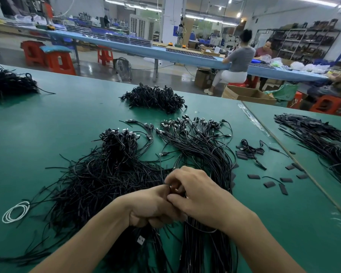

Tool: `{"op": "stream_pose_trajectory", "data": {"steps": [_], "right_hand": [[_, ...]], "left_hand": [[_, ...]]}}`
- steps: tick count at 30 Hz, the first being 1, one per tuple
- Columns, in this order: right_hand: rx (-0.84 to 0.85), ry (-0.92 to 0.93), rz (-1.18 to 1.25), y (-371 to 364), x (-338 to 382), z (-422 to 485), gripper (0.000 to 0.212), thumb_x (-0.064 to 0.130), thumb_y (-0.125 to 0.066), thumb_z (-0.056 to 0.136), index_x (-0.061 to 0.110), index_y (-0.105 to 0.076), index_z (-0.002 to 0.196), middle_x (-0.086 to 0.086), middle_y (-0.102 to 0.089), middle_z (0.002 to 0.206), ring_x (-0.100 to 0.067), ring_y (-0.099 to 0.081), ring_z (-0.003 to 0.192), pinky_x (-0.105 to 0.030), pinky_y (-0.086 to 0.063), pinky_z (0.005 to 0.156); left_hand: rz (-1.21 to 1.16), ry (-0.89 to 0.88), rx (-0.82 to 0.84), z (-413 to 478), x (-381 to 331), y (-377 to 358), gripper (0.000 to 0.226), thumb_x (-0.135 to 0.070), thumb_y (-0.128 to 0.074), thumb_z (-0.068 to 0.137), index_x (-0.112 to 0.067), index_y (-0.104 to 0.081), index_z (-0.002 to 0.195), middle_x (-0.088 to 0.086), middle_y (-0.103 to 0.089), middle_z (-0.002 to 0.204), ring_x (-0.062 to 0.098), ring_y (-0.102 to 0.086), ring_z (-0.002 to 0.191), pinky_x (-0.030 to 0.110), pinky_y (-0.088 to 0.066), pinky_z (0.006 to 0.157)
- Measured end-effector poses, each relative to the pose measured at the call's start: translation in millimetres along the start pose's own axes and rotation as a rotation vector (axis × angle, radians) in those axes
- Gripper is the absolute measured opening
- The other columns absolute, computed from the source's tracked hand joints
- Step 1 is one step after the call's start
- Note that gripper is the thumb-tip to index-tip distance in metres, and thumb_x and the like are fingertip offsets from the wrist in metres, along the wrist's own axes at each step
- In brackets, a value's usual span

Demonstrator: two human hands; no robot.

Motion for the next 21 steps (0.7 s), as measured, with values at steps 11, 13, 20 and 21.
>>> {"op": "stream_pose_trajectory", "data": {"steps": [11, 13, 20, 21], "right_hand": [[0.070, -0.022, -0.164, 1.4, 4.3, 4.3, 0.012, 0.035, -0.061, 0.095, 0.024, -0.064, 0.091, 0.008, -0.054, 0.101, -0.015, -0.053, 0.096, -0.035, -0.049, 0.084], [0.055, 0.009, -0.206, 0.8, 5.4, 4.8, 0.015, 0.033, -0.056, 0.099, 0.021, -0.065, 0.099, 0.006, -0.053, 0.105, -0.015, -0.052, 0.099, -0.031, -0.046, 0.082], [-0.240, 0.057, -0.253, 12.9, 2.0, -0.8, 0.011, 0.032, -0.051, 0.101, 0.026, -0.060, 0.101, 0.013, -0.049, 0.100, -0.006, -0.044, 0.095, -0.023, -0.045, 0.077], [-0.295, 0.015, -0.219, 14.9, -2.1, -1.0, 0.011, 0.034, -0.052, 0.101, 0.026, -0.060, 0.098, 0.015, -0.048, 0.098, -0.005, -0.046, 0.091, -0.021, -0.042, 0.071]], "left_hand": [[0.166, 0.090, -0.054, 3.4, 3.0, 0.3, 0.036, 0.006, -0.065, 0.087, -0.015, -0.044, 0.068, -0.002, -0.040, 0.056, 0.005, -0.036, 0.040, 0.016, -0.029, 0.035], [0.106, 0.061, -0.090, 3.9, 1.3, 3.3, 0.033, 0.004, -0.068, 0.084, -0.016, -0.047, 0.067, 0.000, -0.040, 0.058, 0.007, -0.036, 0.042, 0.017, -0.028, 0.037], [-0.354, -0.133, -0.230, 8.8, -8.1, 14.0, 0.022, 0.003, -0.045, 0.087, -0.015, -0.053, 0.076, -0.003, -0.040, 0.064, 0.007, -0.033, 0.049, 0.017, -0.027, 0.038], [-0.431, -0.180, -0.231, 8.7, -13.1, 12.9, 0.018, 0.000, -0.044, 0.083, -0.015, -0.054, 0.078, -0.003, -0.042, 0.065, 0.007, -0.035, 0.051, 0.018, -0.030, 0.040]]}}
Point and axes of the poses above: each hand's wrist, its own z-axis towards the middle knuckle, its own y-axis out of the back of the hand, x = y × z, the point moved 7 cm from there along z, towards the middle knuckle
